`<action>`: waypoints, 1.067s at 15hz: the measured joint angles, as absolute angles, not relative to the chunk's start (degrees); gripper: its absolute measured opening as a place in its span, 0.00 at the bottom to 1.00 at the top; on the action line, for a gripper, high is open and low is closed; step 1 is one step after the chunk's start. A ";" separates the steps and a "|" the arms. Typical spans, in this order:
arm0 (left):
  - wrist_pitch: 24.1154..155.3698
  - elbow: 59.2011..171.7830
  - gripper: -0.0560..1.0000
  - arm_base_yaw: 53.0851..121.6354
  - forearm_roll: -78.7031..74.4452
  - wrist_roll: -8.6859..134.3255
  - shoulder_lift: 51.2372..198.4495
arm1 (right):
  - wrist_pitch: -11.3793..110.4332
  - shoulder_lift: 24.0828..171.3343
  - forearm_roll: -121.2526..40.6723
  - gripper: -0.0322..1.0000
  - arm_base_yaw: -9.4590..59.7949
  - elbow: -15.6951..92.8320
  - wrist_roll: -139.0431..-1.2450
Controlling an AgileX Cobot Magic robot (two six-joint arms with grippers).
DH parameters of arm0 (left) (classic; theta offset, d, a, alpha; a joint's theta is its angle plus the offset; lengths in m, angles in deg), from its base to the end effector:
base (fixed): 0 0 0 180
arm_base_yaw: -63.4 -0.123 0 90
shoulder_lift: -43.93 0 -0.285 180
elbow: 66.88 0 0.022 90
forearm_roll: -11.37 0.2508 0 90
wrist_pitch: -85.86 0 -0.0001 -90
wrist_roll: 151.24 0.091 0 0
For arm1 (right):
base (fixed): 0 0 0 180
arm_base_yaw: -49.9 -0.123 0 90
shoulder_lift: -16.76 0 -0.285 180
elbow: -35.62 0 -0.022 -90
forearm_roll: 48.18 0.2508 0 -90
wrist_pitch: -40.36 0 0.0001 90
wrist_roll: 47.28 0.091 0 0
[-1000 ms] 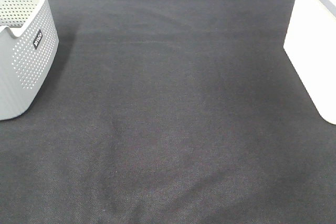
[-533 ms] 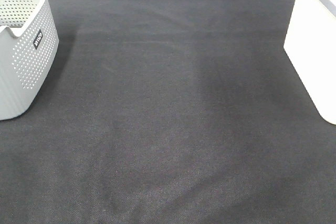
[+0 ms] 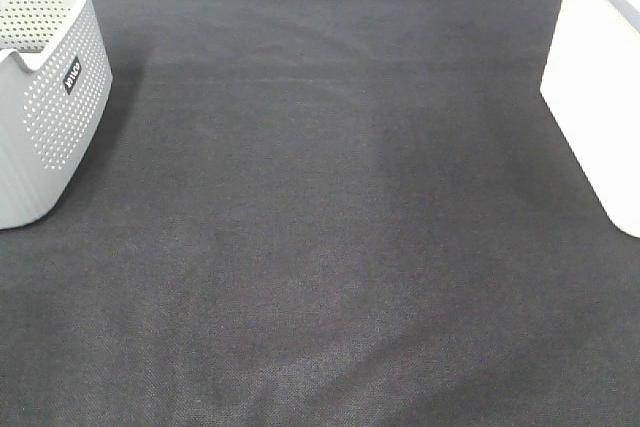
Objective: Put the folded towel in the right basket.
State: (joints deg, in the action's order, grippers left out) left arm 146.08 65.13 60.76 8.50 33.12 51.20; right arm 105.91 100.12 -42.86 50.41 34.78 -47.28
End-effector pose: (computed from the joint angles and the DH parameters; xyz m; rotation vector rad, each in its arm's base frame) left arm -0.0069 -0.0043 0.2809 0.0328 2.0143 0.0181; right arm 0.2601 0.0054 0.3750 0.0320 2.6108 0.1209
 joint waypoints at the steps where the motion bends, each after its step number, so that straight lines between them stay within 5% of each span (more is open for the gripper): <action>1: 146.08 65.13 0.99 60.76 8.50 33.12 51.20 | 103.96 93.76 -43.03 0.97 50.41 28.14 -47.28; 8: 146.08 65.13 0.99 60.76 8.50 33.12 51.20 | 101.67 52.96 -44.46 0.97 50.41 0.81 -47.28; 16: 146.08 65.13 0.99 60.76 8.50 33.12 51.20 | 102.87 24.43 -44.92 0.97 50.41 -14.72 -47.28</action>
State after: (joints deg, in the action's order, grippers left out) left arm 146.08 65.13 60.76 8.50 33.12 51.20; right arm 102.87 24.43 -44.92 50.41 -14.72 -47.28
